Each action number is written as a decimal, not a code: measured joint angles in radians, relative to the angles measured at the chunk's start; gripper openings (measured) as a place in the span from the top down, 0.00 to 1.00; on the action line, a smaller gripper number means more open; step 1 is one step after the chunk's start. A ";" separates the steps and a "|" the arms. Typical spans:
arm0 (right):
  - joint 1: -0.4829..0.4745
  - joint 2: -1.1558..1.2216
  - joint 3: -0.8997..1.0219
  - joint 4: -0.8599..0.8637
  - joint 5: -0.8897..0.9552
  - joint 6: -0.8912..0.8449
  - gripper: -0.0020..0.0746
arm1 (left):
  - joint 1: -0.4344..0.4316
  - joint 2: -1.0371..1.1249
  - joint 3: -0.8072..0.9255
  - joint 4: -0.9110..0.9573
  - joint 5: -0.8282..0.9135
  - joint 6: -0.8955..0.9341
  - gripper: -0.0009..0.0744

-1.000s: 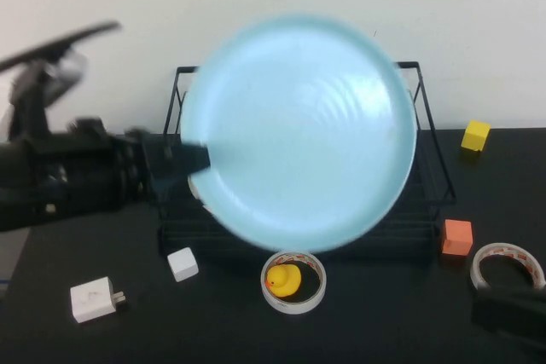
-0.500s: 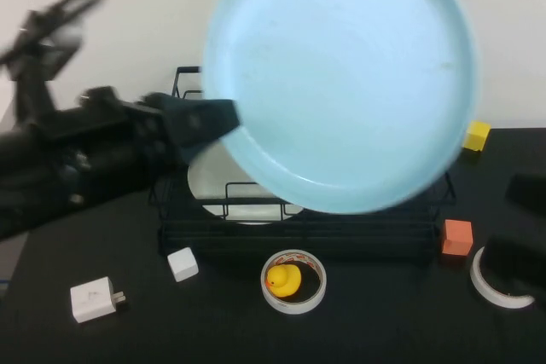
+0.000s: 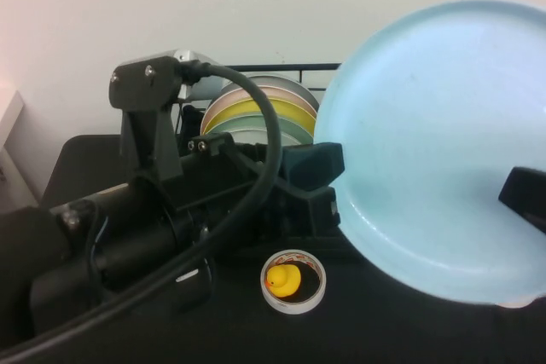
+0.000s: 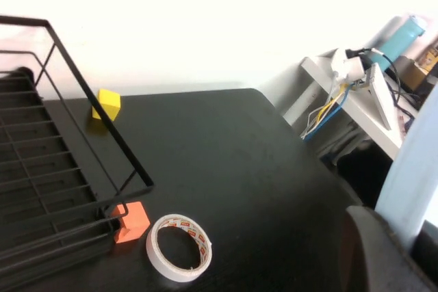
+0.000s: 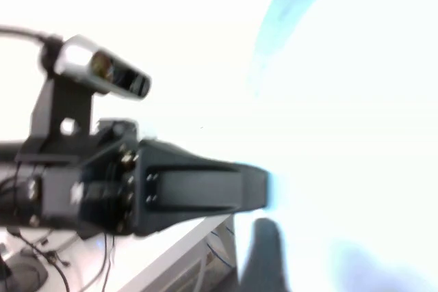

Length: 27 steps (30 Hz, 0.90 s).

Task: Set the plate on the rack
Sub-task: Hand over the plate

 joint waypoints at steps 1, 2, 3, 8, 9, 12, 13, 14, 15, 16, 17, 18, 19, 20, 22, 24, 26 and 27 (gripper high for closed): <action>0.000 0.000 0.000 0.000 -0.004 0.014 0.28 | -0.005 0.000 0.000 0.000 -0.002 0.005 0.98; 0.000 0.000 0.000 0.000 -0.007 0.023 0.34 | -0.005 0.000 0.000 0.000 -0.004 0.009 0.98; 0.000 0.000 0.000 0.000 -0.009 0.027 0.40 | -0.007 0.000 0.000 -0.002 -0.007 0.015 0.98; 0.000 0.000 0.000 0.000 -0.017 0.033 0.76 | -0.008 0.000 0.000 -0.003 -0.012 0.039 0.98; 0.000 0.000 0.000 0.000 -0.021 0.033 0.76 | -0.009 0.000 0.002 -0.005 -0.009 0.045 0.96; 0.000 0.002 0.000 0.000 -0.021 0.033 0.77 | -0.009 0.000 0.002 -0.005 0.024 0.072 0.85; 0.000 0.002 0.000 0.000 -0.021 0.033 0.77 | -0.009 0.000 0.004 -0.005 0.038 0.079 0.80; 0.000 0.004 0.000 0.000 -0.021 0.033 0.77 | -0.009 0.000 0.004 -0.005 0.056 0.087 0.73; 0.000 0.004 0.000 0.000 -0.019 0.033 0.78 | -0.009 0.000 0.004 -0.003 0.073 0.091 0.65; 0.000 0.004 0.000 0.000 -0.017 0.033 0.78 | -0.009 0.000 0.004 0.003 0.080 0.096 0.58; 0.000 0.004 -0.002 0.000 -0.016 0.033 0.78 | -0.009 0.000 0.004 0.013 0.087 0.100 0.49; 0.000 0.004 -0.002 0.000 -0.015 0.033 0.78 | -0.010 0.000 0.004 0.024 0.088 0.106 0.42; 0.000 0.004 -0.004 0.000 -0.015 0.030 0.78 | -0.010 -0.002 0.004 0.036 0.090 0.115 0.37; 0.000 0.004 -0.012 0.000 -0.022 0.025 0.78 | -0.010 -0.006 0.006 0.053 0.093 0.117 0.33; 0.000 0.004 -0.029 0.000 -0.046 0.011 0.78 | -0.010 -0.022 0.006 0.092 0.090 0.121 0.28; 0.000 0.004 -0.053 0.000 -0.085 -0.005 0.78 | -0.010 -0.049 0.006 0.128 0.068 0.121 0.26; 0.000 0.004 -0.077 0.000 -0.124 -0.026 0.78 | -0.010 -0.081 0.006 0.166 0.019 0.121 0.26; 0.000 0.006 -0.092 0.000 -0.144 -0.047 0.78 | -0.010 -0.096 0.006 0.178 -0.019 0.123 0.27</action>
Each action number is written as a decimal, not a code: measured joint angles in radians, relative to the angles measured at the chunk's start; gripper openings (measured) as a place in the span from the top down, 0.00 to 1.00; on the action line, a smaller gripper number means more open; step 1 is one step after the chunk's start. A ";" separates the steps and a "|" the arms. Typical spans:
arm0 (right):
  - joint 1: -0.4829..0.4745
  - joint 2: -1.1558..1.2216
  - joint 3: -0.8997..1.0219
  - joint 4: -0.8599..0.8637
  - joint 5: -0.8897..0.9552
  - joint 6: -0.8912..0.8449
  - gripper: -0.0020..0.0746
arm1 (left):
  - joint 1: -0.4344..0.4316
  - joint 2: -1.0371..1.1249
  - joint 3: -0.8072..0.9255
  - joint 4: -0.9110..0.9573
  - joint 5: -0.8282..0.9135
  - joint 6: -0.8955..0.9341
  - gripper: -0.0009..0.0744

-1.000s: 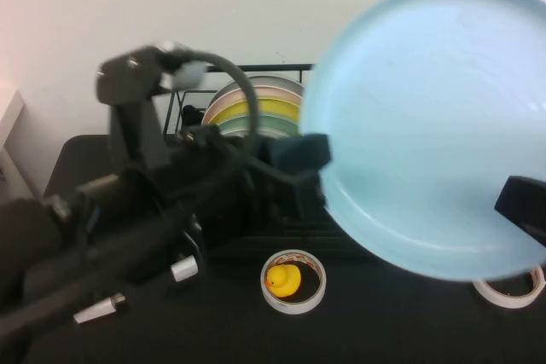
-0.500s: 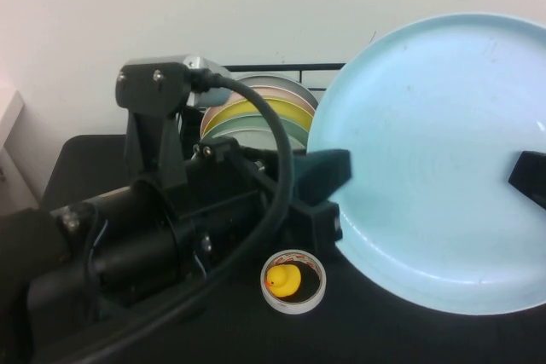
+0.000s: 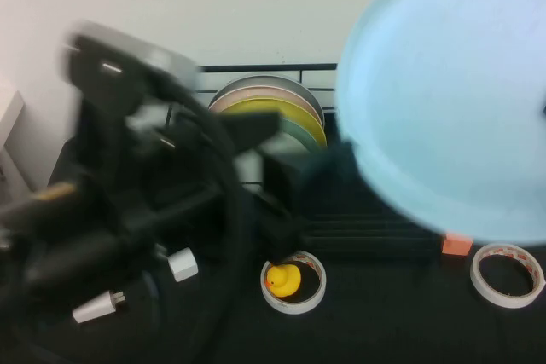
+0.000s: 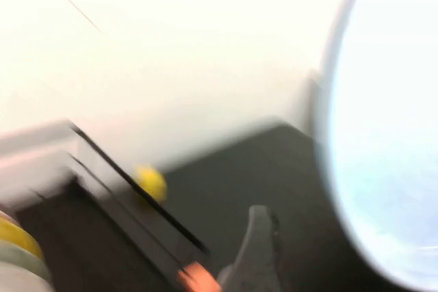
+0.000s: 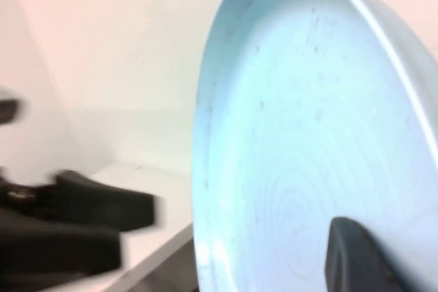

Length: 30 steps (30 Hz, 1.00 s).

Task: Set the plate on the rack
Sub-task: Hand over the plate, then place the plate on the rack

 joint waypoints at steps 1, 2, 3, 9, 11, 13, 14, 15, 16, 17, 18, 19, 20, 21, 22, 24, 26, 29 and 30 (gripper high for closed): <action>0.000 0.000 -0.012 0.000 -0.015 -0.021 0.78 | 0.000 -0.015 0.000 0.007 -0.039 0.009 0.29; 0.000 0.007 -0.028 0.002 -0.026 -0.052 0.78 | 0.002 -0.029 0.000 0.009 -0.068 0.024 0.32; 0.000 0.015 -0.047 0.002 -0.031 -0.085 0.78 | 0.007 -0.046 0.000 0.003 -0.106 0.047 0.36; 0.000 0.145 -0.217 -0.097 -0.029 -0.172 0.78 | 0.021 -0.148 0.000 -0.297 -0.394 0.457 0.78; 0.000 0.221 -0.284 -0.185 0.001 -0.148 0.78 | 0.021 -0.173 0.000 -0.349 -0.554 0.623 0.89; 0.000 0.301 -0.364 -0.287 0.059 -0.118 0.78 | 0.021 -0.188 0.003 -0.384 -0.774 0.697 0.95; 0.000 0.347 -0.407 -0.344 0.104 -0.105 0.78 | 0.021 -0.192 0.004 -0.394 -0.869 0.711 0.96; 0.000 0.395 -0.452 -0.402 0.157 -0.086 0.78 | 0.021 -0.194 0.006 -0.404 -0.985 0.727 0.97; 0.002 0.434 -0.490 -0.453 0.199 -0.068 0.78 | 0.021 -0.194 0.008 -0.416 -1.089 0.740 0.98; 0.007 0.484 -0.536 -0.503 0.247 -0.043 0.78 | 0.023 -0.194 0.008 -0.422 -1.160 0.754 0.98; 0.015 0.534 -0.583 -0.552 0.283 -0.016 0.78 | 0.024 -0.199 0.010 -0.422 -1.202 0.777 0.98; 0.024 0.583 -0.620 -0.594 0.304 0.009 0.78 | 0.024 -0.205 0.012 -0.422 -1.224 0.801 0.99; 0.039 0.631 -0.665 -0.648 0.317 0.040 0.78 | 0.024 -0.216 0.016 -0.422 -1.233 0.813 0.99; 0.059 0.679 -0.708 -0.706 0.319 0.068 0.78 | 0.024 -0.231 0.025 -0.422 -1.242 0.815 0.99; 0.077 0.715 -0.749 -0.755 0.317 0.092 0.78 | 0.024 -0.250 0.034 -0.422 -1.244 0.808 0.99; 0.133 0.803 -0.827 -0.881 0.295 0.147 0.78 | 0.024 -0.290 0.060 -0.422 -1.250 0.779 0.99; 0.200 0.877 -0.892 -0.985 0.263 0.196 0.78 | 0.024 -0.335 0.091 -0.422 -1.253 0.739 0.99; 0.286 0.978 -0.977 -1.119 0.196 0.241 0.78 | 0.024 -0.423 0.151 -0.422 -1.255 0.653 0.99; 0.310 1.009 -1.002 -1.149 0.169 0.246 0.78 | 0.024 -0.453 0.174 -0.422 -1.257 0.625 0.99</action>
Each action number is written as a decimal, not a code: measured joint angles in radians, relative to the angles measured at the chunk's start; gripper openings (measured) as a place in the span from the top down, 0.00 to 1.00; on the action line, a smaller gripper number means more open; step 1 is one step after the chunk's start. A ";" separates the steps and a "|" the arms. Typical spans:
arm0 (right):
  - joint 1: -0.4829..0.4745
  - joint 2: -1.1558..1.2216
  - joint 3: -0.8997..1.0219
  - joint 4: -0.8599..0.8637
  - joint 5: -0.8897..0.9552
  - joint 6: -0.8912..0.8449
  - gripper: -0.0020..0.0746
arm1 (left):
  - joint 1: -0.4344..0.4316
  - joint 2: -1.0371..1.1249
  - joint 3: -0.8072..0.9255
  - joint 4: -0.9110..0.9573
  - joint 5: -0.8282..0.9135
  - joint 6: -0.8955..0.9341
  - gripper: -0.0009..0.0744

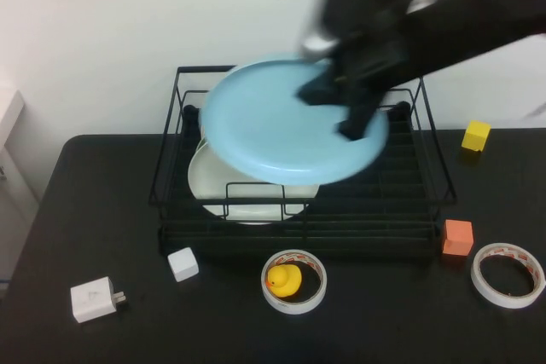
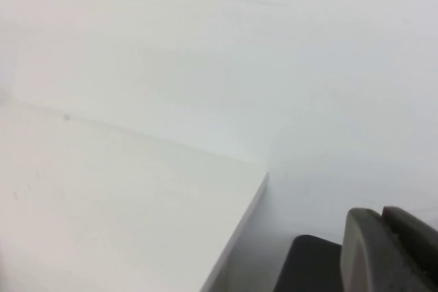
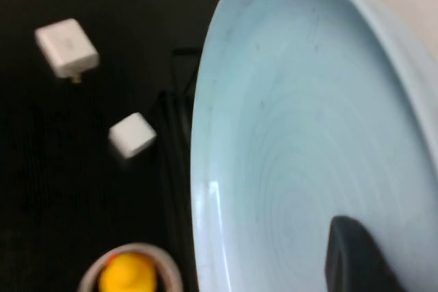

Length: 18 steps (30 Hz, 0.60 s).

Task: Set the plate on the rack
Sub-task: Place the plate on the rack

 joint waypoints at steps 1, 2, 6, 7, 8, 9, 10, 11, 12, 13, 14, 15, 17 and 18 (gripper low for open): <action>0.017 0.030 -0.017 -0.020 -0.025 0.005 0.78 | 0.000 -0.029 0.024 0.000 -0.002 -0.022 0.99; 0.036 0.057 -0.035 -0.039 -0.049 0.007 0.78 | 0.000 -0.053 0.044 0.000 -0.002 -0.042 0.99; 0.071 0.147 -0.078 -0.087 -0.131 0.001 0.78 | 0.000 -0.155 0.143 0.000 0.012 -0.106 0.99; 0.074 0.164 -0.084 -0.090 -0.143 0.000 0.78 | 0.000 -0.178 0.168 0.000 0.029 -0.112 0.99; 0.075 0.183 -0.089 -0.090 -0.156 -0.003 0.78 | 0.000 -0.197 0.188 0.000 0.048 -0.112 0.99; 0.076 0.200 -0.091 -0.091 -0.170 -0.004 0.78 | 0.000 -0.213 0.214 0.000 0.064 -0.112 0.99; 0.078 0.216 -0.093 -0.091 -0.181 -0.005 0.78 | 0.000 -0.226 0.239 0.000 0.074 -0.112 0.99; 0.078 0.230 -0.095 -0.091 -0.193 -0.007 0.78 | 0.000 -0.234 0.260 0.000 0.082 -0.112 0.99; 0.078 0.242 -0.095 -0.091 -0.203 -0.007 0.78 | 0.000 -0.243 0.287 0.000 0.087 -0.112 0.99; 0.078 0.252 -0.095 -0.091 -0.213 -0.007 0.78 | 0.000 -0.250 0.314 0.000 0.092 -0.112 0.99; 0.078 0.262 -0.095 -0.091 -0.224 -0.008 0.78 | 0.000 -0.257 0.339 0.000 0.100 -0.112 0.99; 0.078 0.271 -0.095 -0.091 -0.234 -0.008 0.78 | 0.000 -0.266 0.362 0.000 0.113 -0.112 0.99; 0.078 0.284 -0.095 -0.091 -0.255 -0.008 0.78 | 0.000 -0.282 0.389 0.000 0.147 -0.112 0.99; 0.078 0.291 -0.095 -0.091 -0.264 -0.008 0.78 | 0.000 -0.290 0.395 0.000 0.159 -0.112 0.99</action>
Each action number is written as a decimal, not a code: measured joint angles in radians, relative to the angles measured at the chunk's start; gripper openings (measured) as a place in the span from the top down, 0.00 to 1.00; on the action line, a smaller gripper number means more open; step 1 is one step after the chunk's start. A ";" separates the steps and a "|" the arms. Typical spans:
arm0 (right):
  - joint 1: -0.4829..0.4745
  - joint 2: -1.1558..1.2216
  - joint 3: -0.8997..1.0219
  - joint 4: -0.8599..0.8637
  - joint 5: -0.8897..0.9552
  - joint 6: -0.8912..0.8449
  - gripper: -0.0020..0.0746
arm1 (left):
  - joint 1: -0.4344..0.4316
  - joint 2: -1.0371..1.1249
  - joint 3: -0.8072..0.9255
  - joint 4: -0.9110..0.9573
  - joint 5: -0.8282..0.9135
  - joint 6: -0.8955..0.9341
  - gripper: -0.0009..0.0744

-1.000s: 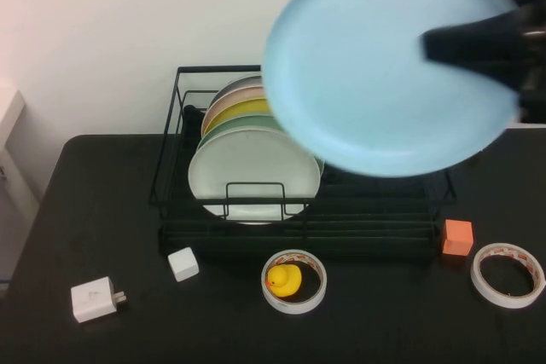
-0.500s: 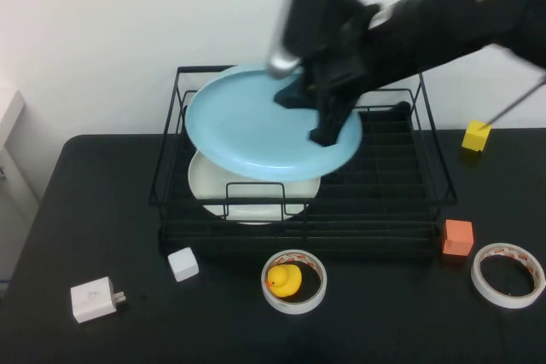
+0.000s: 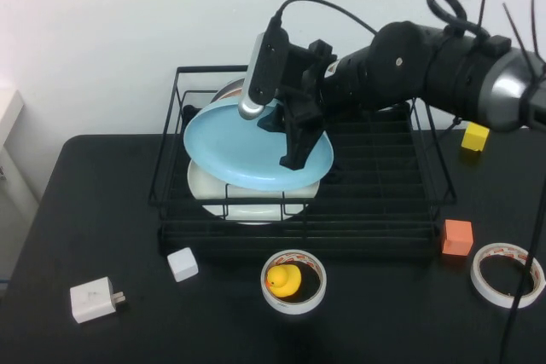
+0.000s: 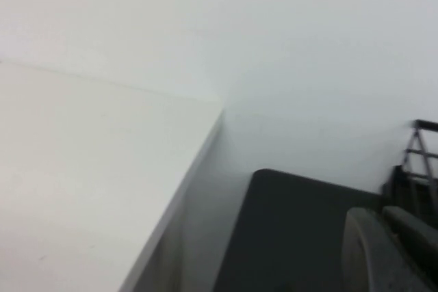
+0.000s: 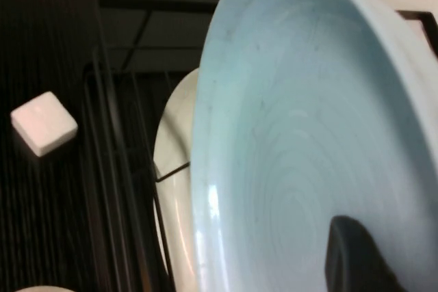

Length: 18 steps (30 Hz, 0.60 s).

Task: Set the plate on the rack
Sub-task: Place the plate on the rack

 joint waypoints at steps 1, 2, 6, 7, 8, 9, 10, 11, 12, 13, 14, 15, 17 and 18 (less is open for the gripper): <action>0.000 0.005 0.000 0.002 -0.005 0.000 0.78 | 0.000 -0.007 0.003 0.000 0.010 0.000 0.99; 0.000 0.011 -0.002 0.007 -0.005 -0.004 0.78 | 0.000 -0.010 0.003 0.000 0.017 0.000 0.99; 0.002 0.030 -0.011 0.037 -0.017 -0.072 0.78 | 0.000 -0.018 0.005 0.000 0.025 0.000 0.99; 0.002 0.036 -0.011 0.047 -0.017 -0.089 0.78 | 0.000 -0.018 0.005 0.000 0.029 0.000 0.99; 0.004 0.043 -0.011 0.053 -0.016 -0.100 0.78 | 0.000 -0.018 0.008 0.000 0.029 0.000 0.99; 0.007 0.052 -0.011 0.055 -0.010 -0.115 0.78 | 0.000 -0.018 0.008 0.000 0.031 0.000 0.99; 0.006 0.065 -0.011 0.053 -0.008 -0.129 0.78 | 0.000 -0.018 0.010 0.000 0.033 0.000 0.99; 0.006 0.075 -0.009 0.053 -0.008 -0.136 0.78 | 0.000 -0.018 0.010 0.000 0.033 0.000 0.99; 0.006 0.085 -0.007 0.048 -0.008 -0.143 0.78 | 0.000 -0.018 0.010 0.000 0.033 0.000 0.99; 0.006 0.090 -0.005 0.045 -0.008 -0.147 0.78 | 0.000 -0.018 0.010 0.000 0.033 0.000 0.99; 0.006 0.092 -0.005 0.044 -0.008 -0.149 0.78 | 0.000 -0.018 0.010 0.000 0.035 0.000 0.99; 0.006 0.093 -0.005 0.044 -0.008 -0.149 0.78 | 0.000 -0.018 0.010 0.000 0.035 0.000 0.99; 0.006 0.093 -0.005 0.044 -0.008 -0.149 0.78 | 0.000 -0.018 0.010 0.000 0.036 0.000 0.99; 0.006 0.093 -0.005 0.044 -0.008 -0.149 0.78 | 0.000 -0.018 0.010 0.000 0.036 0.000 0.99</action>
